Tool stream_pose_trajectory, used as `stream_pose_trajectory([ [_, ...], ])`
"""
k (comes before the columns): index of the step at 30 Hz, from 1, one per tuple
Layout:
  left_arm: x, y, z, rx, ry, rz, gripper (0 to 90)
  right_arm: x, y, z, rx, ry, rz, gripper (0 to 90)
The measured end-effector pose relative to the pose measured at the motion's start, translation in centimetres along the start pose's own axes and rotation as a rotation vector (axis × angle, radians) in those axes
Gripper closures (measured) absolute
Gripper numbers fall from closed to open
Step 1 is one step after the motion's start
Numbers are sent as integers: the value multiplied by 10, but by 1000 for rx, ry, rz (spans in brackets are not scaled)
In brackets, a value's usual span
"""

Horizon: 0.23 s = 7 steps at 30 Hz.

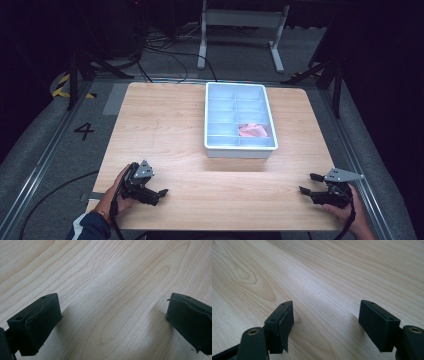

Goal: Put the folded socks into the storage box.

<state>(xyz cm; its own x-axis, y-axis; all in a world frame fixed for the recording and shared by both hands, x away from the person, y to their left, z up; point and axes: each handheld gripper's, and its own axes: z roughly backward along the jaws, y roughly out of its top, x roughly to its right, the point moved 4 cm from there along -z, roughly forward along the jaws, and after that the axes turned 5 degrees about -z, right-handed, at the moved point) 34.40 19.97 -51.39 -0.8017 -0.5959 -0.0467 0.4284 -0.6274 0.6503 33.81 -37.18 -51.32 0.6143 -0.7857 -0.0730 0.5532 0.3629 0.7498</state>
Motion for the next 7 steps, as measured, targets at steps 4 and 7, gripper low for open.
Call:
stream_pose_trajectory([
  [4,0,0,0,0,0,0,0,0,0,0,0,0,0,288],
  [7,0,0,0,1,3,4,0,0,0,0,0,0,0,288],
])
